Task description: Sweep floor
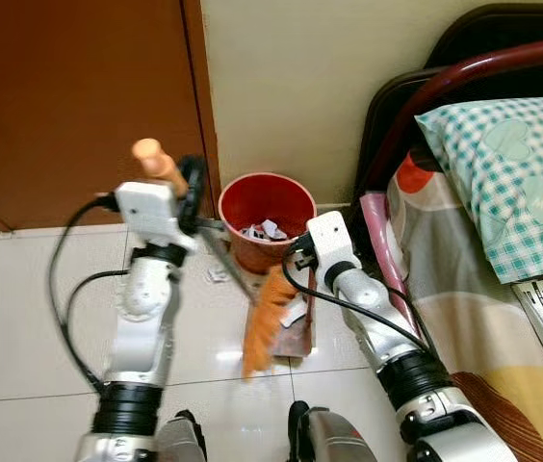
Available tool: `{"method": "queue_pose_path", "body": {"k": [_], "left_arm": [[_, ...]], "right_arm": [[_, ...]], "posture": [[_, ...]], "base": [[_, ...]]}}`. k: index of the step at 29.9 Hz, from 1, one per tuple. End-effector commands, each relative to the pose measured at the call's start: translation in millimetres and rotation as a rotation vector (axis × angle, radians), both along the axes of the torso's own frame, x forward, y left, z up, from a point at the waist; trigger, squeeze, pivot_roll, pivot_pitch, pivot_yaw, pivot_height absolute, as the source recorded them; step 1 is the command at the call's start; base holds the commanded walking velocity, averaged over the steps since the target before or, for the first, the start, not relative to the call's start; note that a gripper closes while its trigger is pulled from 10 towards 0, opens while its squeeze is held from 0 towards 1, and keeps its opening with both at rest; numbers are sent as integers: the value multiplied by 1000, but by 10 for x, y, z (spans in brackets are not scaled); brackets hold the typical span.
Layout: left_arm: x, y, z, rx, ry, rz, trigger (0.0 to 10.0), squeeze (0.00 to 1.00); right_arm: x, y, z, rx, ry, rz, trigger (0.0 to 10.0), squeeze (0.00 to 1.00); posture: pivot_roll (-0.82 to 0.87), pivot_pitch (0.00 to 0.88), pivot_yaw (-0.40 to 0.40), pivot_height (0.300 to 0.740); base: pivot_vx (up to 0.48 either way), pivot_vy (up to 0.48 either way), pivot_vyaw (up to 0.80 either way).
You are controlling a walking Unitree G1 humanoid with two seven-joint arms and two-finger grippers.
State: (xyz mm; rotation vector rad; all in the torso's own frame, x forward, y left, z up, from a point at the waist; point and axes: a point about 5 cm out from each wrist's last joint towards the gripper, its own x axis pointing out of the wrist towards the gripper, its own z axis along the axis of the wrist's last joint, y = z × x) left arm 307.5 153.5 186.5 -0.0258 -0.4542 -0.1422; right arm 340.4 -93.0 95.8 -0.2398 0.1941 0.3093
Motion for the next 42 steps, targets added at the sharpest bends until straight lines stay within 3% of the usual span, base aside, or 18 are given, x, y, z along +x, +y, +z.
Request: {"method": "queue_pose_path", "body": {"k": [1,4,11,14,20,23,28,30,36,42], "left_arm": [[-62,71,259,5,-118,35,10000,0],[-105,193,276,14,-115,83,10000,0],[-160,202,250,15,-98,101,10000,0],[-248,220,-69,52,-6,120,10000,0],[-338,281,-372,75,80,141,10000,0],[-413,377,-590,101,150,173,10000,0],[-379,419,-649,123,165,202,10000,0],[-310,432,-690,134,172,213,10000,0],[-278,419,-761,146,190,224,10000,0],[-331,449,-865,179,223,298,10000,0]], "right_arm": [[-20,-80,-59,0,20,-15,10000,0],[-55,-209,-107,7,37,-46,10000,0],[-58,-351,-88,3,26,-67,10000,0],[-50,-509,30,18,-10,-84,10000,0],[-86,-628,112,43,-27,-78,10000,0],[-143,-713,256,95,-40,-51,10000,0],[-149,-744,379,149,-53,-41,10000,0],[-110,-722,540,193,-78,-22,10000,0],[-42,-681,810,237,-123,11,10000,0],[-47,-626,842,270,-110,64,10000,0]], "posture": [[40,168,-41,740],[39,149,-38,740],[28,120,-37,740],[14,91,-37,740],[-6,45,-45,740],[-17,19,-44,740],[-20,0,-40,740],[-27,0,-30,740],[-32,0,-17,740],[-22,0,-22,740]], "base": [[0,0,0],[0,0,0],[0,0,0],[0,0,0],[0,0,0],[0,0,0],[0,0,0],[0,0,0],[0,0,0],[0,0,0]]}}
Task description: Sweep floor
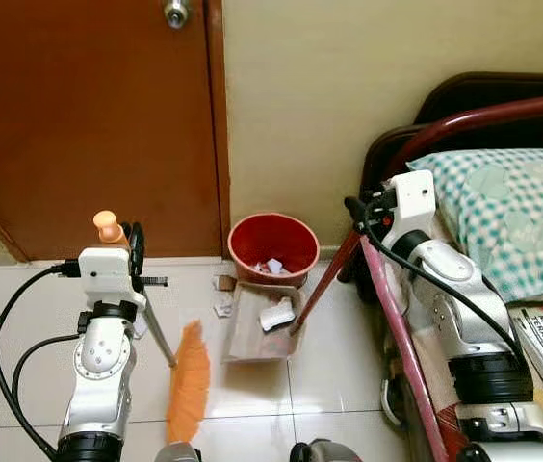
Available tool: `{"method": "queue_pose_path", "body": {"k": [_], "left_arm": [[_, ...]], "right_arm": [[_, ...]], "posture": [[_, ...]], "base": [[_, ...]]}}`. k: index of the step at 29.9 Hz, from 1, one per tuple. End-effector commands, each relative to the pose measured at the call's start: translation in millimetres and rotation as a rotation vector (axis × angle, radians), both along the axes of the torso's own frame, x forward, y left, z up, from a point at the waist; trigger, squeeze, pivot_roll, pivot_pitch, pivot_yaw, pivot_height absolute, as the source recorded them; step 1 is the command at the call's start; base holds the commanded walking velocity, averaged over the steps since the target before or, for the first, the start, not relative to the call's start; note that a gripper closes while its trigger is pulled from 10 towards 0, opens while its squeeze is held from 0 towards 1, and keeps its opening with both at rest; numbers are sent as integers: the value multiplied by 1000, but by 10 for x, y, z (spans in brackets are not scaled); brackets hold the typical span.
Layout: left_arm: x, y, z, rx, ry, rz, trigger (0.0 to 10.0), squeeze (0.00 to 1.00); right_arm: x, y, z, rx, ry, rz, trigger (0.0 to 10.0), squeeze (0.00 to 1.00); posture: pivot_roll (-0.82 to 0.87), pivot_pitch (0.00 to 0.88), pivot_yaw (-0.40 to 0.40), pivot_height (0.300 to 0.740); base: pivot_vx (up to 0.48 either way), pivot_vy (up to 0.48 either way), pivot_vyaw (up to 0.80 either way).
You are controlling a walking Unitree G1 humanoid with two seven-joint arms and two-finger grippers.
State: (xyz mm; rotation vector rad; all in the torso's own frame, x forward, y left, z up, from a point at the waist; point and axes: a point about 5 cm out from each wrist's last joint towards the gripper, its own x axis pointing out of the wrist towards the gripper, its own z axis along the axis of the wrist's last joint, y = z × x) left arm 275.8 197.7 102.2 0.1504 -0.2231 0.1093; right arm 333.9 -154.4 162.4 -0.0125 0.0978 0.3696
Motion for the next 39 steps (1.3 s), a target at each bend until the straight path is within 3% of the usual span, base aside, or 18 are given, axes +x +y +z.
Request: {"method": "queue_pose_path", "body": {"k": [1,6,11,20,28,39], "left_arm": [[-28,9,-43,47,15,14,10000,0],[-83,-1,-129,35,35,30,10000,0],[-67,-33,-133,31,33,30,10000,0],[-35,-77,-143,24,30,26,10000,0],[-44,-98,-152,21,29,24,10000,0],[-50,-100,-150,15,27,31,10000,0]], "right_arm": [[16,5,184,36,-58,21,10000,0],[29,146,332,115,-63,90,10000,0],[99,173,501,174,-91,85,10000,0],[282,195,1047,303,-265,23,10000,0],[292,159,1442,261,-500,-36,10000,0],[311,173,1515,134,-626,-75,10000,0]], "posture": [[-17,0,-27,740],[-13,0,-37,740],[-11,0,-44,740],[-13,0,-47,740],[-11,0,-53,740],[-4,0,-63,740]], "base": [[0,0,0],[0,0,0],[0,0,0],[0,0,0],[0,0,0],[0,0,0]]}}
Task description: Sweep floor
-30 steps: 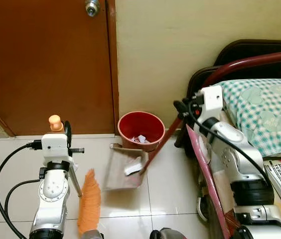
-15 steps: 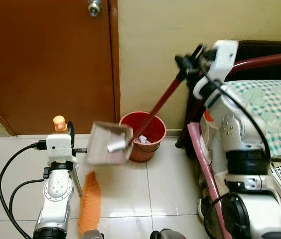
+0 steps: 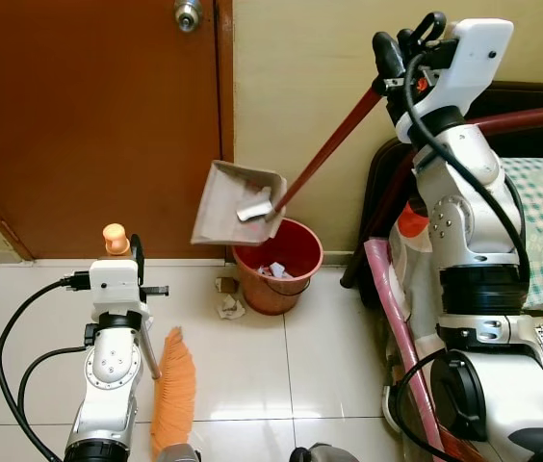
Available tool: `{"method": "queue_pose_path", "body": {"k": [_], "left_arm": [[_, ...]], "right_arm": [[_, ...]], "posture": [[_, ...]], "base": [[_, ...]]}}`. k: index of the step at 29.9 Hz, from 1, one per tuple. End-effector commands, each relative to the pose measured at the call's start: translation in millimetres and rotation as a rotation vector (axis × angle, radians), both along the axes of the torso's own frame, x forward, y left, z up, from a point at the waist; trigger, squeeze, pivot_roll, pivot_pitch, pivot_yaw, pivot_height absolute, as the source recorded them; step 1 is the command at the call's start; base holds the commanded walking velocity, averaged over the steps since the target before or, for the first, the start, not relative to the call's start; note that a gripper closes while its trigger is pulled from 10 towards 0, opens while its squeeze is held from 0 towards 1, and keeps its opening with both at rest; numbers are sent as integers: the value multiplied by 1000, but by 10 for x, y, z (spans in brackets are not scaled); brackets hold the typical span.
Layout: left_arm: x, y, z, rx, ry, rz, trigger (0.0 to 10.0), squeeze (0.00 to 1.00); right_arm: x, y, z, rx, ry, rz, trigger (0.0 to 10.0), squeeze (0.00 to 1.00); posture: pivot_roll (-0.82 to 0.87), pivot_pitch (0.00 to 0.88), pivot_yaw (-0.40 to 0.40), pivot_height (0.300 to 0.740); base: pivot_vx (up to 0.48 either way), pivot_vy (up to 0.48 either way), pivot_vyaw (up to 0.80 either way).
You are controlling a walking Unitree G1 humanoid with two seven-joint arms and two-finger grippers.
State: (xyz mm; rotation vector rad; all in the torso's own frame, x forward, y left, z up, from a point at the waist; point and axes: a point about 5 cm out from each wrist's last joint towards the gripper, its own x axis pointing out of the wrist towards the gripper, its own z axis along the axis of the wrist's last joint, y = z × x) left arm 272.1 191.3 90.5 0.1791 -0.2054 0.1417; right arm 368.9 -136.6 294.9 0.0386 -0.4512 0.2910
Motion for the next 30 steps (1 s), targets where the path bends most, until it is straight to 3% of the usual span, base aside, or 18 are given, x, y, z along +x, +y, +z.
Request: {"method": "queue_pose_path", "body": {"k": [1,5,11,14,17,18,20,24,30], "left_arm": [[-13,-37,-33,-10,10,-6,10000,0],[-14,-41,-26,-19,4,-5,10000,0],[-12,-52,-20,-17,4,-9,10000,0],[-8,-65,-20,-17,5,-14,10000,0],[-7,-66,-22,-16,6,-15,10000,0],[-7,-65,-19,-16,6,-15,10000,0],[-6,-66,-18,-14,6,-17,10000,0],[-2,-66,-16,-11,6,-20,10000,0],[2,-68,-9,-6,3,-18,10000,0]], "right_arm": [[-42,14,163,-50,-107,-18,10000,0],[-42,24,127,-72,-111,-27,10000,0],[-56,52,-36,-222,-149,-59,10000,0],[-107,168,-155,-372,-214,-46,10000,0],[-140,232,-202,-412,-238,-31,10000,0],[-201,337,-285,-490,-285,-7,10000,0],[-256,428,-371,-542,-317,24,10000,0],[-341,561,-491,-561,-359,56,10000,0],[-380,654,-459,-538,-440,16,10000,0]], "posture": [[-4,0,-63,740],[-6,0,-60,740],[-7,0,-59,740],[-7,0,-59,740],[-7,0,-59,740],[-5,0,-58,740],[-3,0,-57,740],[0,0,-55,740],[1,0,-55,740]], "base": [[0,0,0],[0,0,0],[0,0,0],[0,0,0],[0,0,0],[0,0,0],[0,0,0],[0,0,0],[0,0,0]]}}
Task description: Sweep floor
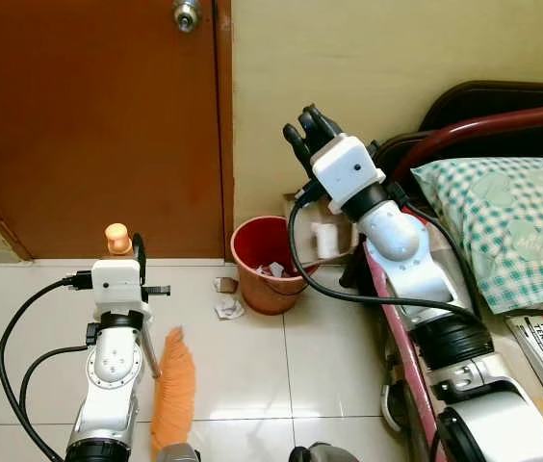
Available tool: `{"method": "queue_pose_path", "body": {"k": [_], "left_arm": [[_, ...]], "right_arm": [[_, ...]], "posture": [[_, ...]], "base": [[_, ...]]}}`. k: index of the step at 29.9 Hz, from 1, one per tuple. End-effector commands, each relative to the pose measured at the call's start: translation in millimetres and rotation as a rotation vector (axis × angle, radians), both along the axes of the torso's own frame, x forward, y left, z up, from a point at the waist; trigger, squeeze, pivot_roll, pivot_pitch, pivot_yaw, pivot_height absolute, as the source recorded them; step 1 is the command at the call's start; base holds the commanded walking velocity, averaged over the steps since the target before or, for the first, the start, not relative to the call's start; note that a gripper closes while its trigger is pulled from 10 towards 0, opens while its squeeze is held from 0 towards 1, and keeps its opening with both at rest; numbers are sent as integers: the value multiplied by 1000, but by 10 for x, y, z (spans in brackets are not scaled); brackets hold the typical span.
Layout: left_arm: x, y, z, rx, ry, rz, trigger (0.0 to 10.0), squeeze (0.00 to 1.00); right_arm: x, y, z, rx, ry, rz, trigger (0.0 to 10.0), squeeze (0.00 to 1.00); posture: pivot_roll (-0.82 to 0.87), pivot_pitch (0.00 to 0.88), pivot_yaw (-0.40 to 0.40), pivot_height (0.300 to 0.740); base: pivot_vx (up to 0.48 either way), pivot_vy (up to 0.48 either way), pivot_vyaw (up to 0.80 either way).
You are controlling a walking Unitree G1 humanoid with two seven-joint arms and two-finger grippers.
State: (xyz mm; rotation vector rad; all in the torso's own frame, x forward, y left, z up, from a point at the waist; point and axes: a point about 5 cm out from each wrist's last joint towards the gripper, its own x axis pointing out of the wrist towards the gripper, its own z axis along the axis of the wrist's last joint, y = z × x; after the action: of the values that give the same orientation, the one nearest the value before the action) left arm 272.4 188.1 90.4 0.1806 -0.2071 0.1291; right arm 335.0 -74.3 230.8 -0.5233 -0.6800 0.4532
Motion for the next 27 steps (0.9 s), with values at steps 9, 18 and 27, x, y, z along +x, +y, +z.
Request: {"method": "queue_pose_path", "body": {"k": [9,18,27], "left_arm": [[-7,-53,11,-10,-9,2,10000,0],[-17,-53,7,-17,-8,6,10000,0],[18,-68,20,-21,-6,-7,10000,0]], "right_arm": [[-148,321,80,7,-167,72,10000,0],[-208,319,-19,14,-155,89,10000,0],[-109,152,450,289,-122,56,10000,0]], "posture": [[21,0,-69,740],[18,0,-72,740],[15,0,-59,740]], "base": [[0,0,0],[0,0,0],[0,0,0]]}}
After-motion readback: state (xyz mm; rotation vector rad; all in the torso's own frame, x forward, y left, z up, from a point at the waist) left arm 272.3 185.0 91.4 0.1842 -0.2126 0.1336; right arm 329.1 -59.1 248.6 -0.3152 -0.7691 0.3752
